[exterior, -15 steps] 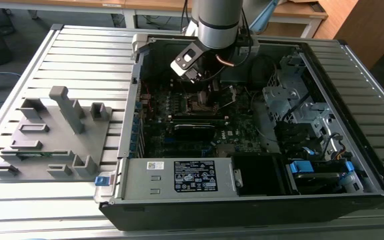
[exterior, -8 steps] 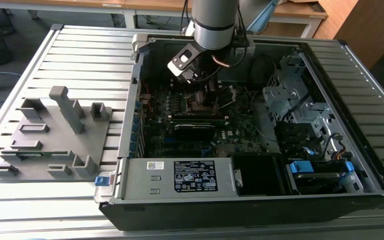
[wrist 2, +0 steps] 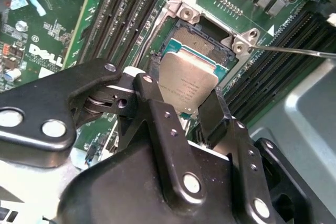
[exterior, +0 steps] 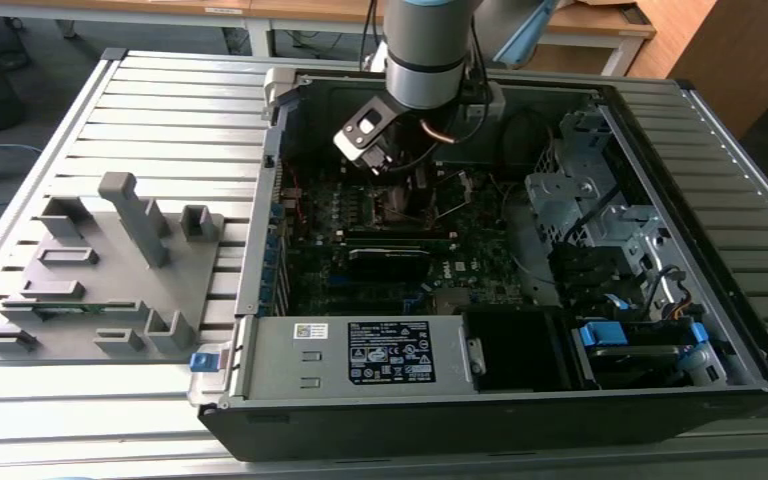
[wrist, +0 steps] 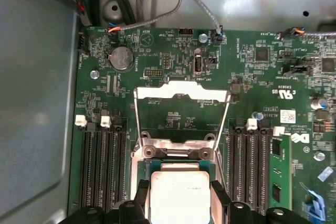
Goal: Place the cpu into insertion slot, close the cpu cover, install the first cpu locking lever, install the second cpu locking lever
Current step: 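Place the cpu into insertion slot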
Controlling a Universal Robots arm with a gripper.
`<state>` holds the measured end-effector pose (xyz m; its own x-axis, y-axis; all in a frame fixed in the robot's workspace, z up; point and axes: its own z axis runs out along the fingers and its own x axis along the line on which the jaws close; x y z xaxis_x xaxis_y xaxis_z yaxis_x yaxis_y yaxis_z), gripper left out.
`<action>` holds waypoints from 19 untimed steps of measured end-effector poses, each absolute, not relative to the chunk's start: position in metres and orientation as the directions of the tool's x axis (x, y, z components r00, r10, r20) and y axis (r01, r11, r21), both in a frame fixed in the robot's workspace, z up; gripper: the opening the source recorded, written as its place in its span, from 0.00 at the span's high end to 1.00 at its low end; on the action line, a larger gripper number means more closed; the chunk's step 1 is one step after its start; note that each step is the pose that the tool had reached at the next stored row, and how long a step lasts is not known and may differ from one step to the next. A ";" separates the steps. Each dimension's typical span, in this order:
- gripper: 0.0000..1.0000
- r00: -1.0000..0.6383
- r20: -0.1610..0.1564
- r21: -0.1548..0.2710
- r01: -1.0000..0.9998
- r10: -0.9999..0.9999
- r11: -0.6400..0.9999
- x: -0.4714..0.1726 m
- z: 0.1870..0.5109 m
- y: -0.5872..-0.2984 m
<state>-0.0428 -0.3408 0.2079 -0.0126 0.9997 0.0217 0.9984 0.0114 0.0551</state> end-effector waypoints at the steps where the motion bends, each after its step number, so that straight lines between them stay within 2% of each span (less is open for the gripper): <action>1: 0.46 -0.013 0.022 0.055 0.998 1.000 0.011 -0.043 0.207 -0.341; 19: 0.46 -0.007 0.022 0.055 0.998 1.000 0.006 -0.050 0.197 -0.340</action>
